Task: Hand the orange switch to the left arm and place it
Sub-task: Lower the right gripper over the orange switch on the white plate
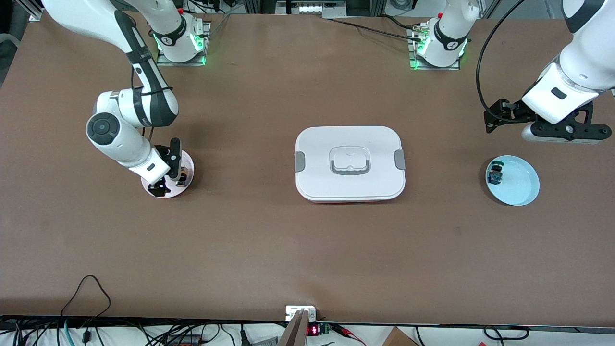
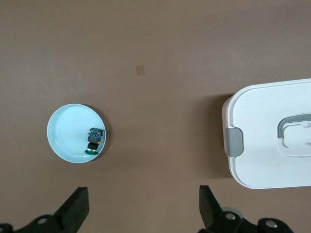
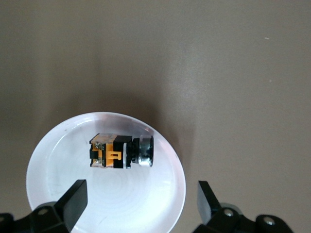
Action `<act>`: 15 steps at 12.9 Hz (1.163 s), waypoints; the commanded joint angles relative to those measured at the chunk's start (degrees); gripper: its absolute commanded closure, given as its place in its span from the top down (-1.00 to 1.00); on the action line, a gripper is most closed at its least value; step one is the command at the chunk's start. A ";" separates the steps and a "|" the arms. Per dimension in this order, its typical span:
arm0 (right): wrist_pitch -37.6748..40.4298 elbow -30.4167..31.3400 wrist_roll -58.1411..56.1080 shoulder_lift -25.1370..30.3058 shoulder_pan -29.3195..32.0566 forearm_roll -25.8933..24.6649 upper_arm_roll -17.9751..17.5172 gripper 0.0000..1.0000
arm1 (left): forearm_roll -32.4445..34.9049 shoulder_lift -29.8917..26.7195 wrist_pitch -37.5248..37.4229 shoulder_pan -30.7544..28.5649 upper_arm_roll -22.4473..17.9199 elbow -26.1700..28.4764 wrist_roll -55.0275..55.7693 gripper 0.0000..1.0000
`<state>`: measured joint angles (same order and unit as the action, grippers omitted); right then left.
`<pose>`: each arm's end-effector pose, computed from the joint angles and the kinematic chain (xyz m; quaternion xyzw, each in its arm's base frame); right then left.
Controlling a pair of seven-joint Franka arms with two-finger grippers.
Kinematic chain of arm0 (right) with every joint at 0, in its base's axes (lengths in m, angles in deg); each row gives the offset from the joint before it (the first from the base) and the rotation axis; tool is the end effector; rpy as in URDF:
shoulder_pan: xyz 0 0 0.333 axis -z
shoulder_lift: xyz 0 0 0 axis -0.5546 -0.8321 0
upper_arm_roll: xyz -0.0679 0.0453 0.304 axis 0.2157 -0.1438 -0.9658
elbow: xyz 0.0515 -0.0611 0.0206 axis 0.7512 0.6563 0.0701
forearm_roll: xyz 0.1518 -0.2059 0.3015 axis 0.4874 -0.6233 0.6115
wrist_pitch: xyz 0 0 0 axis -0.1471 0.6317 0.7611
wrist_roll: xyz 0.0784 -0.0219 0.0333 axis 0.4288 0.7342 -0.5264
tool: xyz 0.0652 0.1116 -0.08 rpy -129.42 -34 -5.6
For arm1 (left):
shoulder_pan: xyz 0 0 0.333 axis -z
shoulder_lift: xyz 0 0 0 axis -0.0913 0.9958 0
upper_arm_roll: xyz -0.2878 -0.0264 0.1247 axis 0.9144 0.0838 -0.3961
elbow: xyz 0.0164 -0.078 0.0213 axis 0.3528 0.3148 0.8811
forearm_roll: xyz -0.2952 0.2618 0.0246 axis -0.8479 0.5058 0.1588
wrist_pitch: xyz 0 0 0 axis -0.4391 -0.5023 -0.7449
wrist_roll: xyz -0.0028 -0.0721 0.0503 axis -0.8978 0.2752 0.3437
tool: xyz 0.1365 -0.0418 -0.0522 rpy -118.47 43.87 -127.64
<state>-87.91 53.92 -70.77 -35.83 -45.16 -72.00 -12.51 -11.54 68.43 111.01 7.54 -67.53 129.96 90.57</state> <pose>0.5813 0.0833 0.1982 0.6670 0.7445 -0.0041 0.0294 0.5650 -0.0762 0.5444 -0.9994 0.0273 0.0033 0.0221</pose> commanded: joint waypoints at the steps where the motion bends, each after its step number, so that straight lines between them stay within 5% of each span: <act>1: -1.81 1.57 -1.40 0.15 0.14 -0.49 -0.44 1.00 | -0.47 0.79 -1.13 0.07 0.11 -1.81 0.56 1.00; 15: -8.83 5.08 -3.33 -3.10 0.40 0.65 -0.89 1.00 | -0.47 0.61 -2.98 0.07 0.11 -1.81 0.65 1.00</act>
<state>-94.86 58.46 -73.11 -38.57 -45.16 -71.94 -12.90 -11.54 68.43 109.42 7.56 -67.52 129.93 90.58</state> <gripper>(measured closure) 0.000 0.000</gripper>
